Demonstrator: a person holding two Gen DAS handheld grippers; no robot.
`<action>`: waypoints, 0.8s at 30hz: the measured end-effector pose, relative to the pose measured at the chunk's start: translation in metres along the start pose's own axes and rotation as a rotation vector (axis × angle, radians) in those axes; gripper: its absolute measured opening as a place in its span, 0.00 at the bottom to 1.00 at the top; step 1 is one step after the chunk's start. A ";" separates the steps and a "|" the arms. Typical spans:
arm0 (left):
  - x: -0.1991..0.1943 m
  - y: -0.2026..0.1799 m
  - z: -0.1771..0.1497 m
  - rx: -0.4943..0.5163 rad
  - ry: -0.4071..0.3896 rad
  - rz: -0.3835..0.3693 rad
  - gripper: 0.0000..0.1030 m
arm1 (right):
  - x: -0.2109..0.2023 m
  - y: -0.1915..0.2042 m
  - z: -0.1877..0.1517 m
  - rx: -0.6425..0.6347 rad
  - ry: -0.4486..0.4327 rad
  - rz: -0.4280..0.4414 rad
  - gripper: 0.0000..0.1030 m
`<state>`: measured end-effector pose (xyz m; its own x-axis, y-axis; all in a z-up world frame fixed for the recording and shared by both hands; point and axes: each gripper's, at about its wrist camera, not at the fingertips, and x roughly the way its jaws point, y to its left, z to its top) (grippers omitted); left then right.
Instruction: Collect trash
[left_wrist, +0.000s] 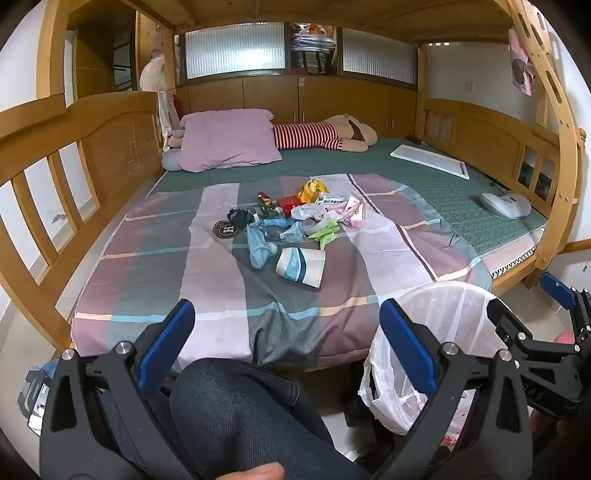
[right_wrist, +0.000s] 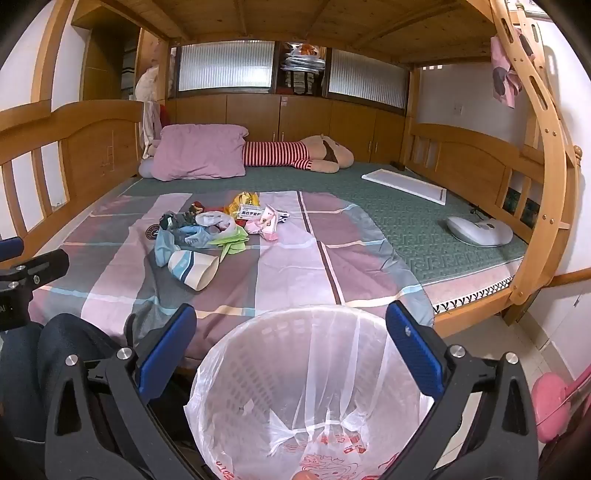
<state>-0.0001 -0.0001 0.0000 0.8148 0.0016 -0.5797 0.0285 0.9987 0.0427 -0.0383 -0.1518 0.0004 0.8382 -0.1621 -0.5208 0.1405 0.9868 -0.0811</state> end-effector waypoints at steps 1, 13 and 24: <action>0.000 0.000 0.000 0.000 0.000 0.000 0.97 | 0.000 0.000 0.000 -0.001 0.000 -0.002 0.97; 0.001 0.001 -0.001 -0.005 0.007 -0.002 0.97 | 0.003 -0.002 -0.001 -0.004 0.000 -0.006 0.97; 0.001 0.000 -0.001 -0.003 0.008 -0.001 0.97 | 0.001 0.001 0.001 -0.001 0.004 -0.006 0.97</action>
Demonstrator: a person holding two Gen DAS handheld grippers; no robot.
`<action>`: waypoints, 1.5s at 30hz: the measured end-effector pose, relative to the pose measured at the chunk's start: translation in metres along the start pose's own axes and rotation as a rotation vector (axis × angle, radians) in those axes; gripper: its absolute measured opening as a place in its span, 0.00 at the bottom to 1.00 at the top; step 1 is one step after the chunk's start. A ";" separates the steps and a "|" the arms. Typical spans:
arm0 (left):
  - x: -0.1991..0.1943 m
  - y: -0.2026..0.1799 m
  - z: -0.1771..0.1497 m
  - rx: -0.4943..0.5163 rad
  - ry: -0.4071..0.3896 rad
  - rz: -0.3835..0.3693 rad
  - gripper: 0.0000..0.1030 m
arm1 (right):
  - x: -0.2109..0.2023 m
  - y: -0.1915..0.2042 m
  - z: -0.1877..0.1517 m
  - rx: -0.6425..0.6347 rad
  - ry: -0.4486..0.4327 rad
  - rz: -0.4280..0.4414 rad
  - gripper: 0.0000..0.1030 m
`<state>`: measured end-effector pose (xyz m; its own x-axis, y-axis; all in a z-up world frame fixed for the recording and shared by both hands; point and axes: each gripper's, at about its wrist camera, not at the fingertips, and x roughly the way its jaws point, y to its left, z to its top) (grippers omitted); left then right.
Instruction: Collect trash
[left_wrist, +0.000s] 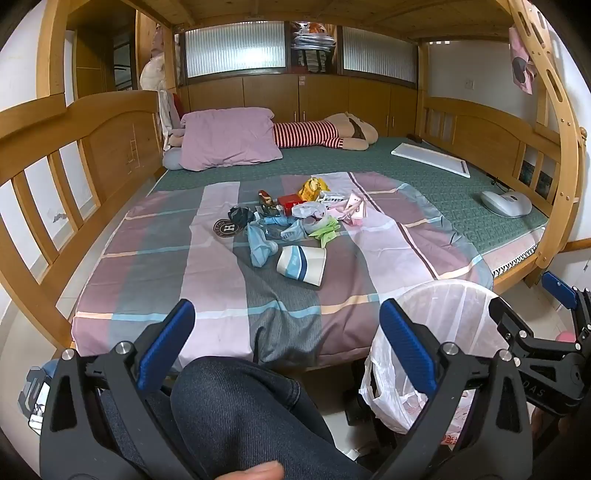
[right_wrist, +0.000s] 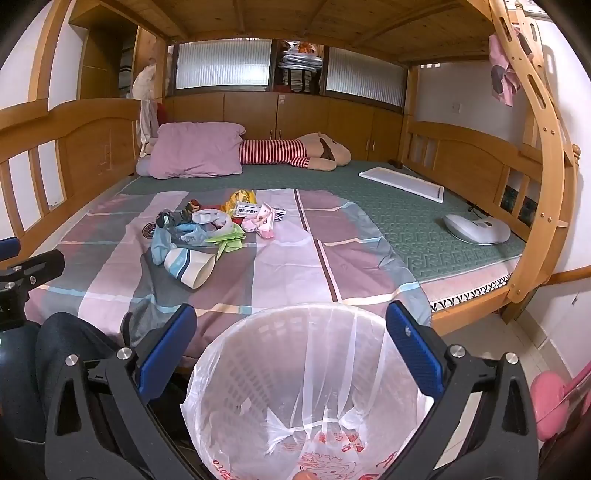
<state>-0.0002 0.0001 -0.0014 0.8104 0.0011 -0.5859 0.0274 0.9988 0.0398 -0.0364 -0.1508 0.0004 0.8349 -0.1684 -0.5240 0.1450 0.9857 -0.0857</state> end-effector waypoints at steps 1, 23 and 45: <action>0.000 0.000 0.000 0.000 0.000 0.000 0.97 | 0.001 0.000 0.000 0.001 0.000 0.000 0.97; 0.000 -0.001 0.000 -0.001 0.004 0.001 0.97 | -0.001 -0.002 0.000 0.001 0.001 -0.003 0.97; -0.003 -0.001 -0.002 -0.003 0.006 0.002 0.97 | 0.002 -0.007 -0.004 0.002 0.006 -0.011 0.97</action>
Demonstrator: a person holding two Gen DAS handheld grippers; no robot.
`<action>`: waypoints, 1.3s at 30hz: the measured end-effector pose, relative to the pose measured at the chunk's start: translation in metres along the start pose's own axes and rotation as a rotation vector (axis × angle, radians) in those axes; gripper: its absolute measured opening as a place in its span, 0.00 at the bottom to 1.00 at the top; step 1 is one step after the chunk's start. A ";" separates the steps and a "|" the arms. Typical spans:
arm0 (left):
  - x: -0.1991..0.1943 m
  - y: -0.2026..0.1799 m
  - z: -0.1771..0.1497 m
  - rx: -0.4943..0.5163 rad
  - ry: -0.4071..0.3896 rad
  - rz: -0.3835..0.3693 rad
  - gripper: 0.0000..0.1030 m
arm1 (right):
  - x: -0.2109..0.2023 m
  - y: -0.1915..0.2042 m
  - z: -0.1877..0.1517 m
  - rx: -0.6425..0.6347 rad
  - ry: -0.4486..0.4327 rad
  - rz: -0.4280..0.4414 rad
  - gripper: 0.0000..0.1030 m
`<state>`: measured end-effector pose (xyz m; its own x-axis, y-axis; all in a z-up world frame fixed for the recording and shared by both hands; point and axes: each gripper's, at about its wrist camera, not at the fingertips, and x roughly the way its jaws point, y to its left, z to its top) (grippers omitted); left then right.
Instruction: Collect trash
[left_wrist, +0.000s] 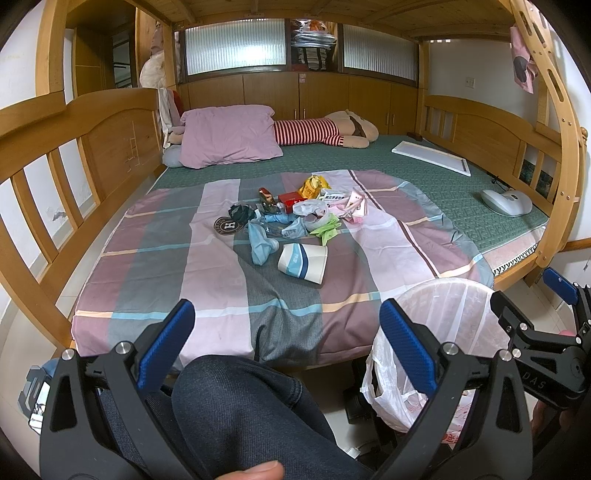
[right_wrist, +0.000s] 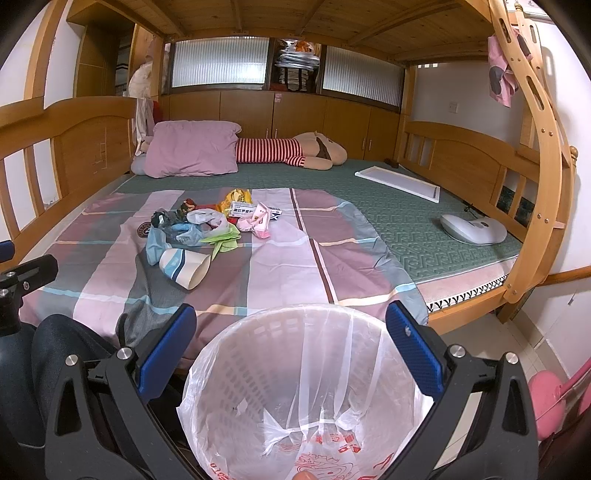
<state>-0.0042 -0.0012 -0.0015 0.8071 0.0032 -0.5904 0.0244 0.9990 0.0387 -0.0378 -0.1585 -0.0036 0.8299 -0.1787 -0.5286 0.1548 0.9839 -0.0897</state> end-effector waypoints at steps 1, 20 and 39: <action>0.005 0.002 0.001 0.002 0.001 -0.001 0.97 | 0.000 0.000 0.000 0.000 0.000 0.000 0.97; 0.005 0.002 0.001 0.002 0.003 -0.002 0.97 | 0.001 -0.002 -0.002 0.000 0.003 -0.002 0.97; 0.007 0.003 -0.002 0.002 0.007 -0.002 0.97 | 0.001 -0.003 -0.002 -0.002 0.005 -0.002 0.97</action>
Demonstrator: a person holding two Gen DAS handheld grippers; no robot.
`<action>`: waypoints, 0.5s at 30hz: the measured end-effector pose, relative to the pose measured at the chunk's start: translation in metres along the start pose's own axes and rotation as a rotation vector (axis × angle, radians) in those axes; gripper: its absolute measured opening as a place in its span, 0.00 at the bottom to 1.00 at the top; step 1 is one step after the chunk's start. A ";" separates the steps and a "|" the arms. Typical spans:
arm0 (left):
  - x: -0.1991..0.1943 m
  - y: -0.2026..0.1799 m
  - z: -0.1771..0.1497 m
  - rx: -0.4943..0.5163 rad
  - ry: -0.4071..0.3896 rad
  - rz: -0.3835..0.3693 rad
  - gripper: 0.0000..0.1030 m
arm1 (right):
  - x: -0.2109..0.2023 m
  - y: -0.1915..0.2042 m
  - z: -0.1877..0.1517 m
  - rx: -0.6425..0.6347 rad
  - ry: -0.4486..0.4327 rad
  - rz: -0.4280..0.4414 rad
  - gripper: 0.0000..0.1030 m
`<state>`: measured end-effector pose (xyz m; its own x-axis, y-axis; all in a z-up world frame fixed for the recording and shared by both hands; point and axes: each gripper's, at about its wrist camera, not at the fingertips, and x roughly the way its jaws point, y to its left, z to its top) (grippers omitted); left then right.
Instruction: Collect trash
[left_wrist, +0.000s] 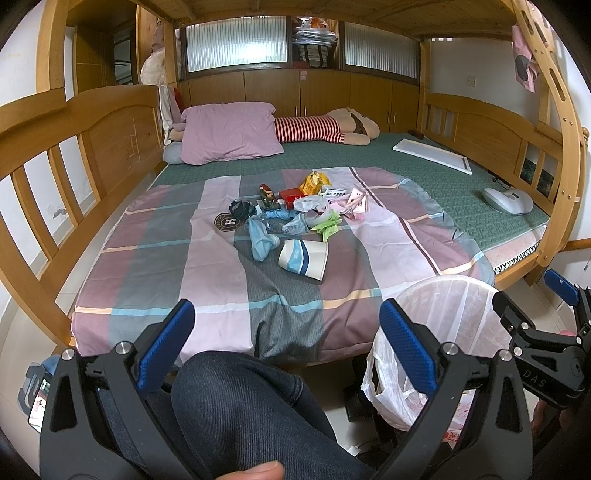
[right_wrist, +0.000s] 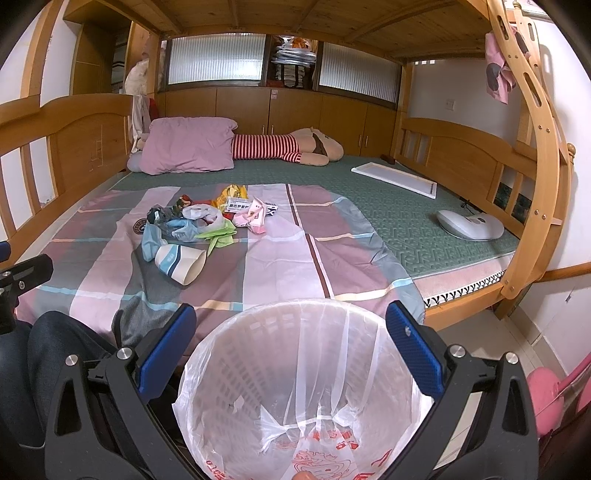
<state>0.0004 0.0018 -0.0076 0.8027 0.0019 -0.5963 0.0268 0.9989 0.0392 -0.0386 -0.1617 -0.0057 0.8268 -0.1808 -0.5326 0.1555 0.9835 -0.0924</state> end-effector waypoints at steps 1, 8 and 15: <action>0.000 0.000 -0.001 0.000 0.001 0.000 0.97 | 0.000 -0.001 -0.001 0.000 0.000 0.000 0.97; 0.000 0.000 -0.002 0.000 0.004 0.000 0.97 | 0.001 -0.001 -0.001 0.000 0.001 -0.001 0.97; 0.004 0.005 -0.018 -0.004 0.012 0.001 0.97 | 0.001 -0.004 -0.003 -0.001 0.003 -0.002 0.97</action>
<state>-0.0072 0.0079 -0.0242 0.7954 0.0032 -0.6061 0.0236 0.9991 0.0362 -0.0398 -0.1662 -0.0088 0.8249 -0.1826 -0.5349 0.1562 0.9832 -0.0946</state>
